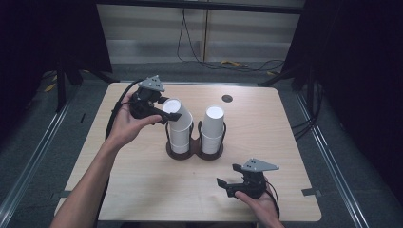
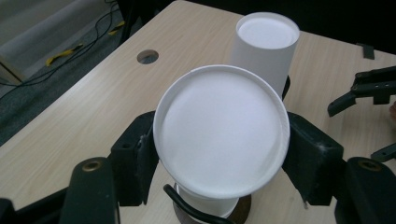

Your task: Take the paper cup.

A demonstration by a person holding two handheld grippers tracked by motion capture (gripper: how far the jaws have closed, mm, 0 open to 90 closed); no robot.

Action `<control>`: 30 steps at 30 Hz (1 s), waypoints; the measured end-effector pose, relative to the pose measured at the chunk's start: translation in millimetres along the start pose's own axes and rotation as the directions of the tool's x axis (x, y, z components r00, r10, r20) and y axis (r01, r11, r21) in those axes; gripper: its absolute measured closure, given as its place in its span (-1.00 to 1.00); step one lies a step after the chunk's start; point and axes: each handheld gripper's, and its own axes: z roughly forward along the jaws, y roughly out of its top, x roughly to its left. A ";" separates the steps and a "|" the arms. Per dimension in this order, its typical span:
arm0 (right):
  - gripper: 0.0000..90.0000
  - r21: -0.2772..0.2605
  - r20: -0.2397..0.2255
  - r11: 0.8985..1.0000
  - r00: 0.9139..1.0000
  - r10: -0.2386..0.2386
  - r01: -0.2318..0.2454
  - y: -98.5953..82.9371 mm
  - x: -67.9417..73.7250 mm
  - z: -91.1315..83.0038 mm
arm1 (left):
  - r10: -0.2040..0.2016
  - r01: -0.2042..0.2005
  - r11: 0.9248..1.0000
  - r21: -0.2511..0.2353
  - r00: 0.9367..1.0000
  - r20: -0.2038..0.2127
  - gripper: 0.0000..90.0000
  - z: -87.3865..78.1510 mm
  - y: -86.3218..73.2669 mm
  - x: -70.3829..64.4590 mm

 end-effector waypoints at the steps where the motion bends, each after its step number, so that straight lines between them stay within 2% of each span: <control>1: -0.65 0.001 0.000 1.000 1.000 -0.001 0.001 0.1 0.1 0.0 | 0.003 -0.003 1.000 -0.006 1.000 0.002 -0.26 -2.3 0.8 -0.6; 9: -0.65 -0.014 -0.007 1.000 1.000 -0.005 0.005 0.5 0.3 -2.0 | 0.023 -0.022 0.998 -0.056 1.000 0.018 -0.26 -16.9 1.1 -8.2; 14: -0.65 -0.011 -0.004 1.000 1.000 -0.010 0.010 0.7 0.9 -1.6 | 0.041 -0.039 0.997 -0.068 0.999 0.017 -0.26 -23.5 -2.4 -12.9; 30: -0.68 -0.042 -0.023 0.999 0.999 -0.022 0.021 4.7 4.5 -2.9 | 0.043 -0.036 0.993 -0.111 0.997 0.059 -0.26 -30.3 -23.0 -22.0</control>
